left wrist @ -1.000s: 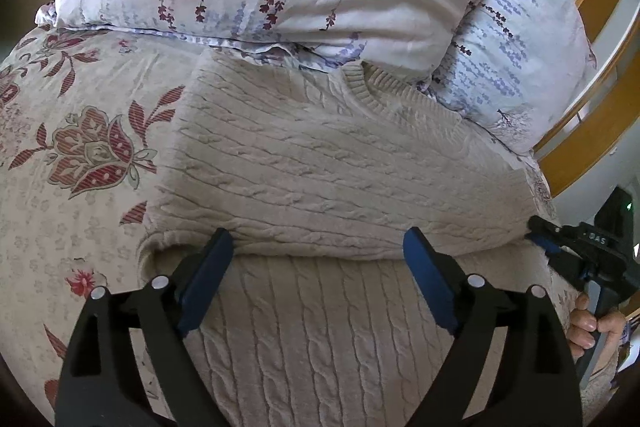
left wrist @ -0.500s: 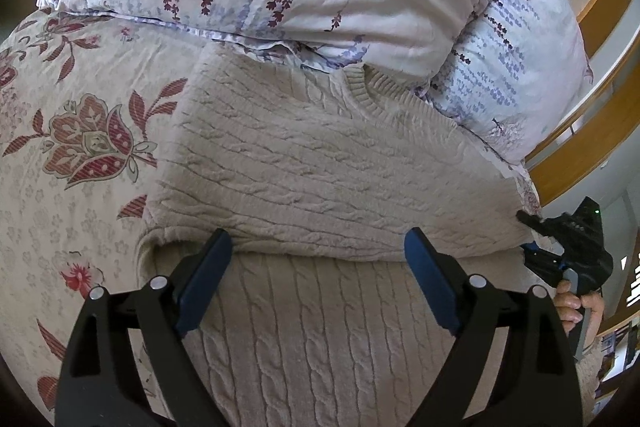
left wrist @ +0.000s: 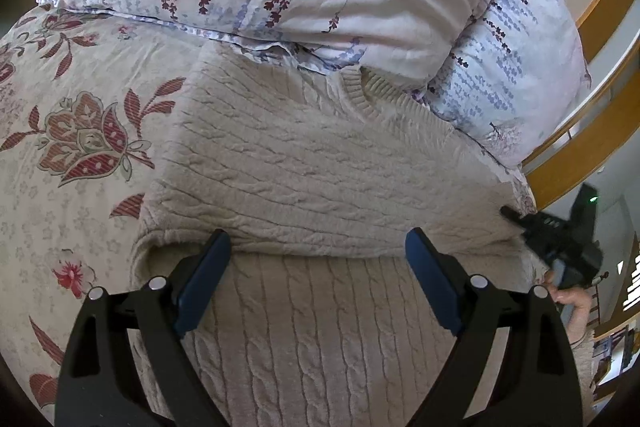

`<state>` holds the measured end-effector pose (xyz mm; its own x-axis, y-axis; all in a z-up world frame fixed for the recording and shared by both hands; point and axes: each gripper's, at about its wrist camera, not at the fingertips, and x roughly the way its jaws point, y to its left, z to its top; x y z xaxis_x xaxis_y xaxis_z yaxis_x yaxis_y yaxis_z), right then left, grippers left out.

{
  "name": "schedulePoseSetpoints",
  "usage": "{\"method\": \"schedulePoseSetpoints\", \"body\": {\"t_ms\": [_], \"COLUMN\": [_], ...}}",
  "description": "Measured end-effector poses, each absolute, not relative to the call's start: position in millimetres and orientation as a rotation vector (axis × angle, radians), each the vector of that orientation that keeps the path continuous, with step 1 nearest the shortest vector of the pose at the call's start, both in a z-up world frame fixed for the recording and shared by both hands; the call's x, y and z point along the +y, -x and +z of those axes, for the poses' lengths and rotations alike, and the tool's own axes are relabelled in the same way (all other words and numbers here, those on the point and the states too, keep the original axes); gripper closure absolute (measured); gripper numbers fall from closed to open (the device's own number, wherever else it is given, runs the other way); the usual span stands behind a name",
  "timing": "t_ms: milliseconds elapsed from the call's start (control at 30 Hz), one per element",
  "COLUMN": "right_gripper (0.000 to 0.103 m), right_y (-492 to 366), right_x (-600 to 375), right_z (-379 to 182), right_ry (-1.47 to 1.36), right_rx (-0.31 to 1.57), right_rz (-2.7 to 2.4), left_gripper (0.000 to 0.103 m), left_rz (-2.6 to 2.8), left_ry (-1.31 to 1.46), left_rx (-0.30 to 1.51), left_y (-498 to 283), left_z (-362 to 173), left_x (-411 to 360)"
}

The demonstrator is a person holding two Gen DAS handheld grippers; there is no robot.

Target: Fold small clothes

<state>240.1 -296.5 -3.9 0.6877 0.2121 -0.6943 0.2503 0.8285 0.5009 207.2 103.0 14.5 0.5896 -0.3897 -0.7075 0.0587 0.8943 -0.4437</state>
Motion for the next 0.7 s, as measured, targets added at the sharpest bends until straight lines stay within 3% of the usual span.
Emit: {"method": "schedulePoseSetpoints", "body": {"t_ms": [233, 567, 633, 700], "right_gripper": [0.096, 0.093, 0.083, 0.059], "right_y": [-222, -221, -215, -201], "right_x": [-291, -279, -277, -282], "right_z": [11, 0, 5, 14], "right_ry": [-0.572, -0.457, -0.406, -0.360], "right_rx": [0.761, 0.811, 0.818, 0.785], "right_rz": [-0.034, -0.086, -0.113, -0.176], "left_gripper": [0.014, 0.014, 0.014, 0.014], "left_rz": [-0.275, -0.274, -0.271, -0.284], "left_ry": [0.410, 0.398, 0.402, 0.430], "left_rx": [0.909, 0.909, 0.904, 0.877], "left_y": [-207, -202, -195, -186], "left_z": [14, 13, 13, 16], "left_x": [105, 109, 113, 121]}}
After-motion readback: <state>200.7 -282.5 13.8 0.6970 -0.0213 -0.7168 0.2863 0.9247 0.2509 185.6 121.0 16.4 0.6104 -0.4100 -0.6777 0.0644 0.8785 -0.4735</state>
